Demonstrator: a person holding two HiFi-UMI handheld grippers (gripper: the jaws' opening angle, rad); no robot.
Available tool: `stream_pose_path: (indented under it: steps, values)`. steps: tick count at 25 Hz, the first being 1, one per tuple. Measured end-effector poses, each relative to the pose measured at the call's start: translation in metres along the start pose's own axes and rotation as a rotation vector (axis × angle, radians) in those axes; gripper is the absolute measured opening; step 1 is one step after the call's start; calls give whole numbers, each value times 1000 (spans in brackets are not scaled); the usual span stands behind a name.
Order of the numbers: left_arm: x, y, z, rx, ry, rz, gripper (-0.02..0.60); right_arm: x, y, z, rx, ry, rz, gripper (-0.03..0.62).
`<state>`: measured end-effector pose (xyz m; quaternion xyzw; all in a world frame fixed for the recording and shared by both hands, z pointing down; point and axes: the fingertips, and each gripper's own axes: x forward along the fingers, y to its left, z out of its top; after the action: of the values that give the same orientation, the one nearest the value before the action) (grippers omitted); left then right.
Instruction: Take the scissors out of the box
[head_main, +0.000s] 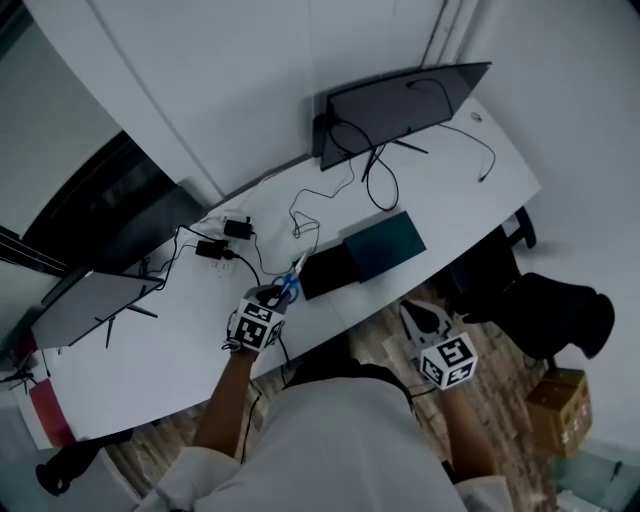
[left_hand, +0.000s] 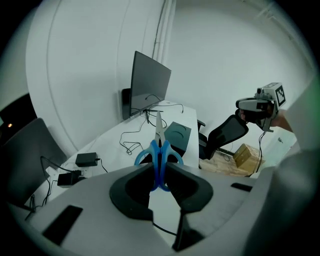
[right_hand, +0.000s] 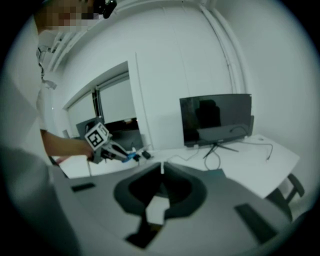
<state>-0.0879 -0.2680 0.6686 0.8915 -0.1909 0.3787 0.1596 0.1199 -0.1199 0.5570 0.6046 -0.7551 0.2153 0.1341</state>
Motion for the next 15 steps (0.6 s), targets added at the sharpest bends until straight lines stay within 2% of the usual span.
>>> stream_pose_path:
  steps: [15]
  values:
    - [-72, -68, -13, -158, -118, 108, 106, -71, 10, -26, -20, -33, 78, 35]
